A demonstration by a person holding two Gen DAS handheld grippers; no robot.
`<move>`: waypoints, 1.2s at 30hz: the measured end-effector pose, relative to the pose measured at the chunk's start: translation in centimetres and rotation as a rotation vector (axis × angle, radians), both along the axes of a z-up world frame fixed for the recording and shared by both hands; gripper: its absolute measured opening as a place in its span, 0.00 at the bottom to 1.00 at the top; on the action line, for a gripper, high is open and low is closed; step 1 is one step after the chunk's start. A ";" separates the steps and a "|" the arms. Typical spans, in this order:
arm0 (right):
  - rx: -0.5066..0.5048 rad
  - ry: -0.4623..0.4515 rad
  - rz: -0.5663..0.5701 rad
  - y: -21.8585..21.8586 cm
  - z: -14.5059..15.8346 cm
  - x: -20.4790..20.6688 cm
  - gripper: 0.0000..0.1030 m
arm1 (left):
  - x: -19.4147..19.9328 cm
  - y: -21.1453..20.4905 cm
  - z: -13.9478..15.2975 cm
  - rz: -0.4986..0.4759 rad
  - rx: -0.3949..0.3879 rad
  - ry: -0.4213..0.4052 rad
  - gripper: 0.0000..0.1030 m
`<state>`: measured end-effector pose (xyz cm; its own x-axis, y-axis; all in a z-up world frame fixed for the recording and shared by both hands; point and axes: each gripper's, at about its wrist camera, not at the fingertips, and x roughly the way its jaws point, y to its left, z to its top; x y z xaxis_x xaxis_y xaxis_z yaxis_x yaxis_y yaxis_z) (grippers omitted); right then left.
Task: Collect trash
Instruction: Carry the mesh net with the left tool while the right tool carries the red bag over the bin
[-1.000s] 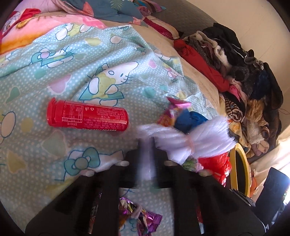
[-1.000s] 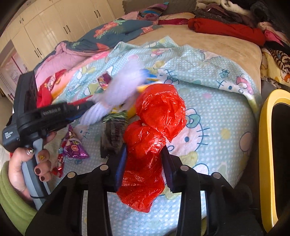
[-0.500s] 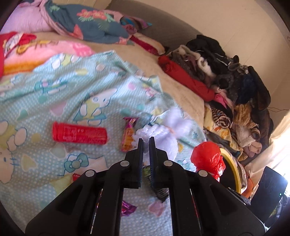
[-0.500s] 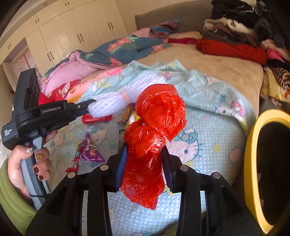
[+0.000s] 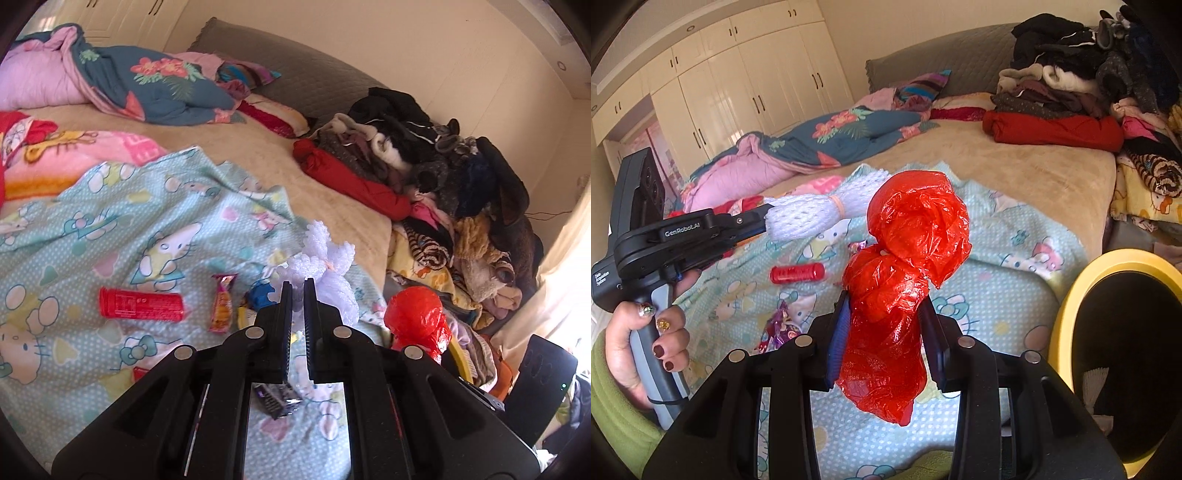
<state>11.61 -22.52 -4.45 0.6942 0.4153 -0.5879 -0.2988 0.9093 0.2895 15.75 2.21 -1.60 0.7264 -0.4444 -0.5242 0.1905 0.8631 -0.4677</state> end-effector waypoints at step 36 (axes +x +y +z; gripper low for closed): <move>0.077 -0.048 -0.252 -12.6 3.2 -2.3 0.34 | -2.6 -9.9 1.7 -0.192 0.108 -0.055 0.03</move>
